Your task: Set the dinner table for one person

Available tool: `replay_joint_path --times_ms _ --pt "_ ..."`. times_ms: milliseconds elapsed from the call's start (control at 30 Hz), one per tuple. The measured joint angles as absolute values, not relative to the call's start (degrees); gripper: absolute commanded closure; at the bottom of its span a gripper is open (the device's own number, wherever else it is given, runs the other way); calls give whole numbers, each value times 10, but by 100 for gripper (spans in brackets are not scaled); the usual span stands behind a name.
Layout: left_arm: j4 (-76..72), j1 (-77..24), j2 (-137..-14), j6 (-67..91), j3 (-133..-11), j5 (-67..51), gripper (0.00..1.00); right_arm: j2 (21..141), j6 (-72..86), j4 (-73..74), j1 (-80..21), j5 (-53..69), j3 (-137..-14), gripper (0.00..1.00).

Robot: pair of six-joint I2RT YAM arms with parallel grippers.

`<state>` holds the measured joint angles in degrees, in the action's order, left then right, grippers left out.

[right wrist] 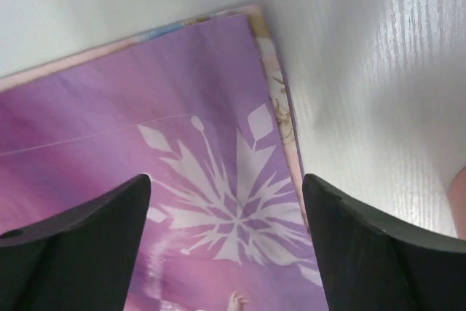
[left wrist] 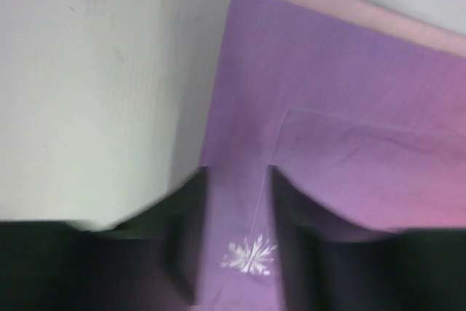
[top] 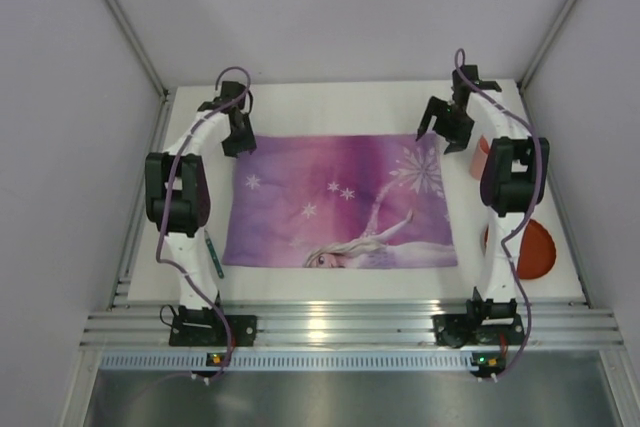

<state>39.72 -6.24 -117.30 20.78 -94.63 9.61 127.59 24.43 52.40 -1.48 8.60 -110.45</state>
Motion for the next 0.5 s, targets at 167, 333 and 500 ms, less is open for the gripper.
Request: replay_joint_path --times_ms 167,333,500 --pt "413 -48 -1175 227 -956 98 1 1275 235 531 -5 118 -1157 0" --pt "412 -49 -1126 259 -907 90 1 1216 235 530 26 135 -1156 0" --pt "408 -54 -1034 275 -832 78 1 1067 236 524 71 124 -1089 0"
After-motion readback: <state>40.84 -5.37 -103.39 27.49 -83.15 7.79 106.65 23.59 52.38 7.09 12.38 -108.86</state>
